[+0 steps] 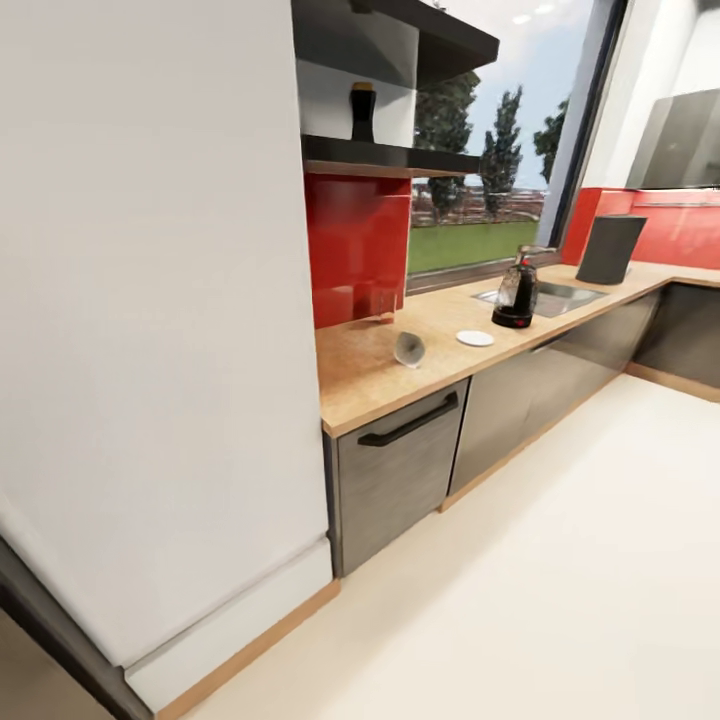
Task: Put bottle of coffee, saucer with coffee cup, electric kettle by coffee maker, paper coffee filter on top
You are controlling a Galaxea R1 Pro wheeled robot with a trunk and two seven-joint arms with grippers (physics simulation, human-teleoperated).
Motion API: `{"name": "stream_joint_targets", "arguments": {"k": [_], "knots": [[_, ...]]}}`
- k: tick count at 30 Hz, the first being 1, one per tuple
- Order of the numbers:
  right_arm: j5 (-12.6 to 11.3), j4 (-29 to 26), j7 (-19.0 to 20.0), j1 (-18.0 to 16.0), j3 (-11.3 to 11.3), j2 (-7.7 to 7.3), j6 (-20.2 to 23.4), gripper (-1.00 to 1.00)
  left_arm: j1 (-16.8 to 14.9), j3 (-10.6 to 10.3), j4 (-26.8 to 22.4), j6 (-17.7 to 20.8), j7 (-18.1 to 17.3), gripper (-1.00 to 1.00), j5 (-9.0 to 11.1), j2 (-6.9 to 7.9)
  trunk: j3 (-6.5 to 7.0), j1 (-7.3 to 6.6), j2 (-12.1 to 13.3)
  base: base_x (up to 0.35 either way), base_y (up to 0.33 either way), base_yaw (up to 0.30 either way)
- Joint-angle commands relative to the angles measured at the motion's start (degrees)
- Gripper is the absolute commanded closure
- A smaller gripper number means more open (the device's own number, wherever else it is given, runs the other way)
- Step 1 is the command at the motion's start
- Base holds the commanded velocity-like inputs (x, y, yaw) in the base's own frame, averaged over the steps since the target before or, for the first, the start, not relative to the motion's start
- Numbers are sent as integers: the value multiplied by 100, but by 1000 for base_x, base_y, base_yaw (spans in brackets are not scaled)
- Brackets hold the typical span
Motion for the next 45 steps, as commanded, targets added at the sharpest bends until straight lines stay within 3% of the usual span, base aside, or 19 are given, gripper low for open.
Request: {"name": "stream_joint_targets", "arguments": {"k": [1,7,17,21,27,34,45], "knots": [[0,5,1,-5,-5,3,-19,-100,-1,11,4,-19,-2,-100,3,23,-5,0,-3,2,0,-299],[-2,12,-6,-5,-8,11,-16,-100,-1,28,-13,-16,-2,-100,-1,128,-5,0,-3,1,0,-297],[17,-61,-16,-5,-8,-10,-28,-100,1,19,-12,-10,7,-100,-3,137,-5,0,-3,0,0,-129],[34,-362,-4,-5,11,2,-23,-100,-8,7,-48,4,0,-100,-28,135,-5,0,-3,0,0,-5],[43,-464,-25,-5,16,1,-21,-100,-21,29,-36,10,5,-100,1,134,102,-132,238,0,0,0],[74,-128,2,-5,34,14,-24,-100,-16,36,-16,2,6,-100,8,81,228,-286,519,0,0,0],[65,161,-23,-5,1,8,-27,-100,-16,68,19,-1,7,-100,52,112,426,-528,960,0,0,0]]}}
